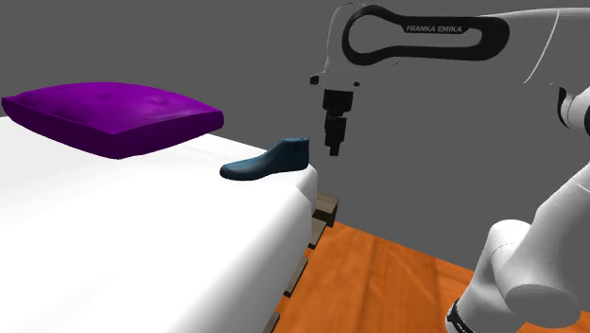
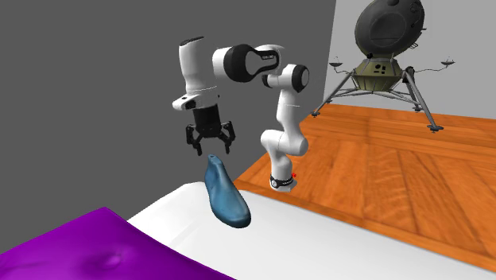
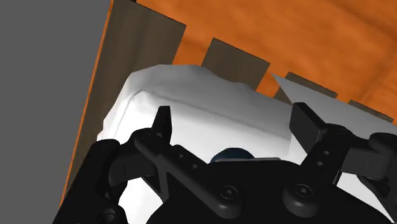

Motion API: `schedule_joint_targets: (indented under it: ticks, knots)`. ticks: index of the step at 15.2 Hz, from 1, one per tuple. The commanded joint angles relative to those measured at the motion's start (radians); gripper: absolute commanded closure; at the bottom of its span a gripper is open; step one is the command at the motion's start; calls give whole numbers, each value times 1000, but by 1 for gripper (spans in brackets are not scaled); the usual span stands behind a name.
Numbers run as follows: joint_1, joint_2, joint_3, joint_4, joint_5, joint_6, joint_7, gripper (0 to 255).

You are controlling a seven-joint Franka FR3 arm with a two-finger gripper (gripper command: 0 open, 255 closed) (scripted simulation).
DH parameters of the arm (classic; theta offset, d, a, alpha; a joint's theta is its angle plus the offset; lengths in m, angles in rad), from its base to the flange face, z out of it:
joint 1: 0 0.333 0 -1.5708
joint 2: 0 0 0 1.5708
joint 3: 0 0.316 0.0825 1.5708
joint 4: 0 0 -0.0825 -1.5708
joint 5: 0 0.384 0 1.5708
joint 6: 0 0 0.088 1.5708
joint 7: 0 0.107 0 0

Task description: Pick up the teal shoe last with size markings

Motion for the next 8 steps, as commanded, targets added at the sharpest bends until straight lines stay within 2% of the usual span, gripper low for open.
schedule_joint_targets:
  ticks: [1, 8]
  knots:
    - [22, 63, 12, 82, 7, -14, -63, 0]
    - [83, 264, 67, 395, 20, -107, -260, 0]
